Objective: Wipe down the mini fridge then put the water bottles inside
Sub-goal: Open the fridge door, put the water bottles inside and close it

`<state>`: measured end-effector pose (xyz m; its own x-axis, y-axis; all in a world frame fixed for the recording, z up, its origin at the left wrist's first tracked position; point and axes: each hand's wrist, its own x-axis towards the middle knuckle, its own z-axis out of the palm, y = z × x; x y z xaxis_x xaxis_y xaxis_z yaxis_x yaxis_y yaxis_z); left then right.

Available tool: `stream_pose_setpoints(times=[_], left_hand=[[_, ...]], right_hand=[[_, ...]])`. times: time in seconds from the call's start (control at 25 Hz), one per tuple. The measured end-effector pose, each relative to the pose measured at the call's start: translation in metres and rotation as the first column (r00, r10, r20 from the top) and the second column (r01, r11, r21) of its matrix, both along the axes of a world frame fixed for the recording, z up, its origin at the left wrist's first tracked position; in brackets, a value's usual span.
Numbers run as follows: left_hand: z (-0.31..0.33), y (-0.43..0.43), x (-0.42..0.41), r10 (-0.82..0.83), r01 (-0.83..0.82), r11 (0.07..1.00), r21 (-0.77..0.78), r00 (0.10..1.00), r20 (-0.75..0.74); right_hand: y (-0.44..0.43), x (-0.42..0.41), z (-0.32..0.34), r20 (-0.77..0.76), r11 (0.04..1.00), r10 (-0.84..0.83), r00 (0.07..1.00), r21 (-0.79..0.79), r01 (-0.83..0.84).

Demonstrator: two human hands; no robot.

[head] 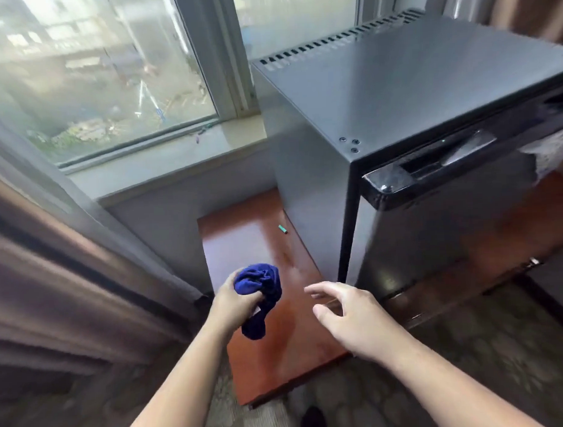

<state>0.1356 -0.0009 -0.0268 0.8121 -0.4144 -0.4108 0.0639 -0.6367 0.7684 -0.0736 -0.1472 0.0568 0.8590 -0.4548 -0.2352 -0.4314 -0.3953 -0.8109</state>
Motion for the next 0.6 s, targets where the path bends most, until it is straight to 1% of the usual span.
stream_pose_setpoints(times=[0.08, 0.16, 0.24, 0.28, 0.36, 0.44, 0.48, 0.52, 0.56, 0.6], left_hand=[[-0.014, -0.004, 0.010, -0.106, 0.106, 0.994, 0.025, 0.994, 0.015], [-0.026, -0.005, 0.015, -0.217, 0.212, 0.974, 0.085, 0.975, 0.052], [-0.027, -0.008, 0.013, -0.283, 0.267, 0.955, 0.128, 0.952, 0.121], [-0.020, -0.011, 0.010, -0.292, 0.276, 0.955, 0.111, 0.940, 0.175], [0.011, -0.022, -0.001, -0.282, 0.300, 0.954, -0.020, 0.916, 0.284], [0.054, -0.036, -0.019, -0.273, 0.362, 0.911, -0.200, 0.889, 0.368], [0.077, -0.043, -0.032, -0.281, 0.400, 0.874, -0.275, 0.879, 0.386], [0.101, -0.050, -0.049, -0.286, 0.437, 0.831, -0.344, 0.867, 0.408], [0.123, -0.057, -0.067, -0.280, 0.465, 0.789, -0.402, 0.854, 0.439], [0.144, -0.064, -0.086, -0.259, 0.486, 0.753, -0.444, 0.839, 0.478]], right_hand=[[0.001, 0.003, -0.004, -0.008, 0.999, -0.035, 0.999, -0.023, 0.035], [0.001, 0.001, 0.001, 0.036, 0.996, -0.079, 0.996, -0.042, 0.080], [0.003, -0.004, 0.019, 0.171, 0.989, -0.098, 0.980, -0.095, 0.115], [0.003, -0.008, 0.033, 0.272, 0.977, -0.089, 0.958, -0.163, 0.137], [-0.001, -0.017, 0.066, 0.481, 0.906, -0.034, 0.876, -0.355, 0.230], [-0.009, -0.027, 0.101, 0.621, 0.811, 0.020, 0.784, -0.469, 0.350], [-0.017, -0.033, 0.113, 0.656, 0.765, 0.030, 0.754, -0.500, 0.405], [-0.025, -0.038, 0.123, 0.667, 0.721, 0.024, 0.745, -0.528, 0.449], [-0.034, -0.042, 0.129, 0.655, 0.687, 0.005, 0.755, -0.551, 0.474], [-0.044, -0.046, 0.134, 0.624, 0.674, -0.016, 0.782, -0.571, 0.469]])
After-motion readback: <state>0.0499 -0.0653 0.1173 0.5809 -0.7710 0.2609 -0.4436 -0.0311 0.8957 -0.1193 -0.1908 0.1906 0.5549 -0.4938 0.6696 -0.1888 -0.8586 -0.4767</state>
